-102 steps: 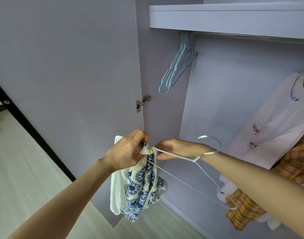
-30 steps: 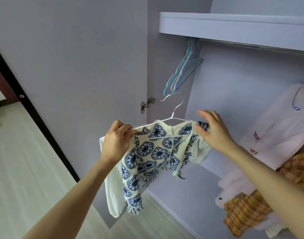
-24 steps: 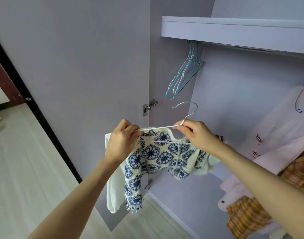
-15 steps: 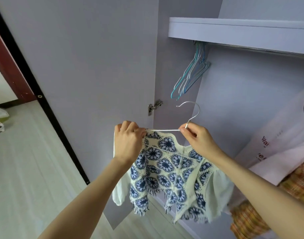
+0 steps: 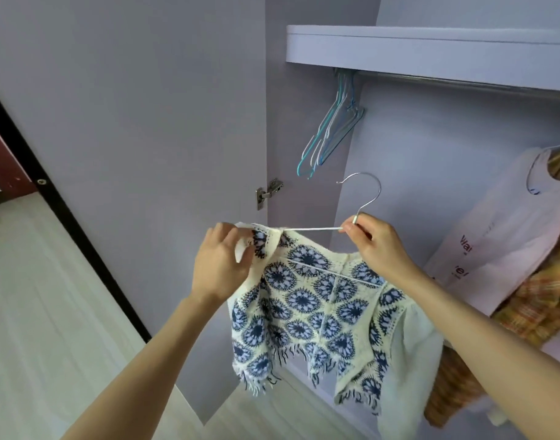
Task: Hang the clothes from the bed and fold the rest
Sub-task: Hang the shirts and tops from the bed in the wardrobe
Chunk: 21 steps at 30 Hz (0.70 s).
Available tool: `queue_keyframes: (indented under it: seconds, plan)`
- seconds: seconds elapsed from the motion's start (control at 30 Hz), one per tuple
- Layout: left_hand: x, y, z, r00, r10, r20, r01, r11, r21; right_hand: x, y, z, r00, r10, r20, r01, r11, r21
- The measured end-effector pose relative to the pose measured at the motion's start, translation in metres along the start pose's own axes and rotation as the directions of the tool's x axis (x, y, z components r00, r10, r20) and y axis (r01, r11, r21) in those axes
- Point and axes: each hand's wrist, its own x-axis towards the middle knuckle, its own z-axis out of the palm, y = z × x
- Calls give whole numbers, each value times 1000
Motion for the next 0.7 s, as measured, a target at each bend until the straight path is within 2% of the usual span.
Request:
queue_keyframes:
  seconds: [0.03, 0.17, 0.27, 0.33, 0.4, 0.5, 0.57, 0.63, 0.67, 0.7]
  plan:
    - [3, -1, 4, 1000, -1, -24, 0, 1000, -21, -1, 0, -4, 1000, -5, -19, 5, 1000, 4]
    - [0, 14, 23, 988, -152, 28, 154, 968, -200, -4, -2, -19, 987, -9, -157, 26, 994, 106]
    - [-9, 30, 44, 995, -65, 80, 83, 966, -246, -4, -5, -26, 976, 47, -211, -7, 983, 184]
    - [-11, 37, 59, 981, 48, 190, -17, 987, -163, -2, -6, -32, 960, 99, -262, -42, 976, 213]
    - [-12, 39, 71, 930, 95, 355, -124, 990, 61, 0, -6, -40, 944, 124, -305, -62, 977, 205]
    - [-14, 33, 79, 759, -1, 651, -275, 906, 322, -1, -4, -49, 955, 100, -281, -91, 995, 43]
    - [-15, 26, 77, 627, -77, 775, -348, 863, 367, -2, -2, -50, 967, 92, -239, -106, 993, -45]
    - [-14, 18, 75, 529, -92, 844, -341, 887, 311, -1, 0, -49, 972, 93, -217, -117, 988, -99]
    - [-10, 16, 72, 532, -92, 842, -315, 901, 297, 0, 1, -49, 973, 98, -207, -124, 985, -117]
    - [-6, 15, 69, 590, -80, 803, -263, 922, 285, -1, 3, -49, 976, 103, -193, -129, 983, -129]
